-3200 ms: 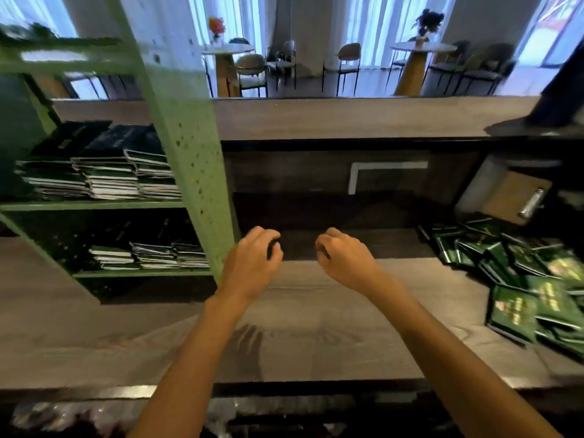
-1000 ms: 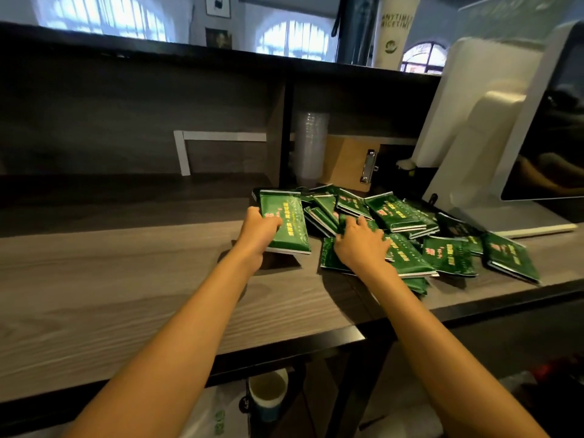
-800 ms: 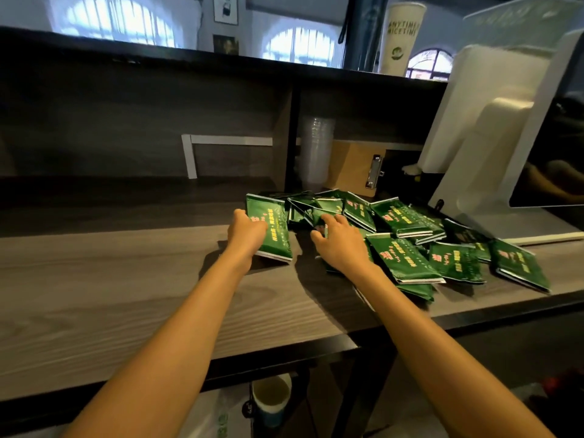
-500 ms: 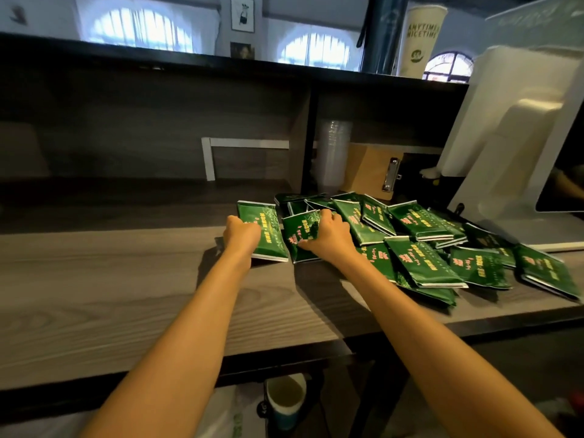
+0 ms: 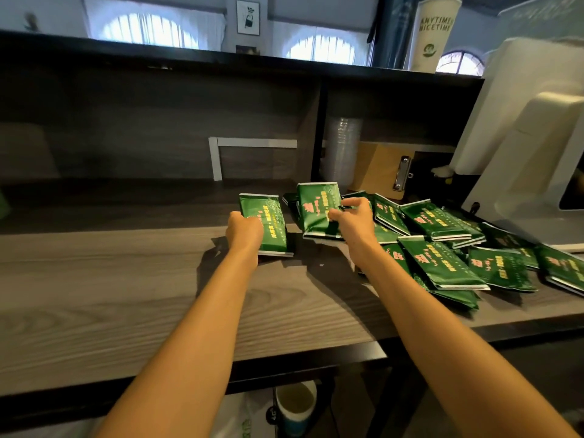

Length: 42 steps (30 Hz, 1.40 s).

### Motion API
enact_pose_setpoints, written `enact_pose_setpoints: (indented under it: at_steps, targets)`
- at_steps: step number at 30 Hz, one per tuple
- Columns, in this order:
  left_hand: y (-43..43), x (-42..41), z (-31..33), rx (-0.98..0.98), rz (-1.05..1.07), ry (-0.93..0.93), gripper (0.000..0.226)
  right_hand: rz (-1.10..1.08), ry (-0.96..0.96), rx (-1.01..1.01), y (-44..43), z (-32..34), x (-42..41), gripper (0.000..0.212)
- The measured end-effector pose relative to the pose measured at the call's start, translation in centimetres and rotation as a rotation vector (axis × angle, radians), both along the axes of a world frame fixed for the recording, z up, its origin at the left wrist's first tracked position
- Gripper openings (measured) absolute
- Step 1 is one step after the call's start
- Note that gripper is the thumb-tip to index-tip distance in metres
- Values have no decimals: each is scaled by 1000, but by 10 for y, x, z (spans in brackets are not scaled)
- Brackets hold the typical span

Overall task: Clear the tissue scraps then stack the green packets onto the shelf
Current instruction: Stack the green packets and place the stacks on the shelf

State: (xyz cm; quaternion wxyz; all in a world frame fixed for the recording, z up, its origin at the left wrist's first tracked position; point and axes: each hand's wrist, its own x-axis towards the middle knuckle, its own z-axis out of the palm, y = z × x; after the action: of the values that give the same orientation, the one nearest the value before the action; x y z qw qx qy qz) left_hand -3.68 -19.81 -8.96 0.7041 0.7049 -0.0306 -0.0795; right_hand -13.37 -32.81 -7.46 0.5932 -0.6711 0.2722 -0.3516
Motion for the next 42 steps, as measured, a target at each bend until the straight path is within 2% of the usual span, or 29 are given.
enact_pose_setpoints:
  at_steps: [3, 7, 10, 13, 15, 18, 20, 22, 26, 31, 33, 35, 38, 42]
  targets:
    - [-4, -4, 0, 19, -51, -28, 28, 113, -53, 15, 3, 2, -2, 16]
    - [-9, -16, 2, -63, -135, -28, 18, 244, 44, -172, 16, -6, 1, 18]
    - [-11, -23, 4, -162, -203, -1, 24, 265, 137, -312, 25, -10, 1, 20]
    - [-10, -25, 2, -156, -230, 8, 28, 282, 127, -303, 23, -7, -4, 25]
    - [-9, -24, 0, -141, -219, 18, 26, 140, 121, -360, 15, -3, -9, 26]
    - [-9, -23, -1, -138, -218, 39, 25, -225, 386, -686, 0, -4, -20, 24]
    - [-9, -24, -1, -129, -227, 32, 26, -279, 657, -808, -8, -8, -26, 33]
    - [-9, -24, -1, -117, -225, 29, 26, -249, 837, -777, -12, -10, -27, 43]
    - [-8, -24, -2, -102, -215, 39, 26, -218, 929, -647, -20, -12, -23, 56]
    - [-6, -27, 0, -78, -203, 20, 24, -258, 825, -820, -17, -8, -30, 27]
    - [-5, -27, 0, -67, -184, 9, 23, -263, 778, -897, -12, -6, -31, 2]
    - [-4, -26, -1, -48, -157, -13, 23, -295, 709, -946, -9, -7, -29, 28]
    - [-3, -27, 0, -28, -115, -48, 22, -300, 515, -955, -3, -8, -23, 15]
    - [-5, -29, 1, -19, -118, -58, 21, -199, 284, -1002, 18, -10, -18, 23]
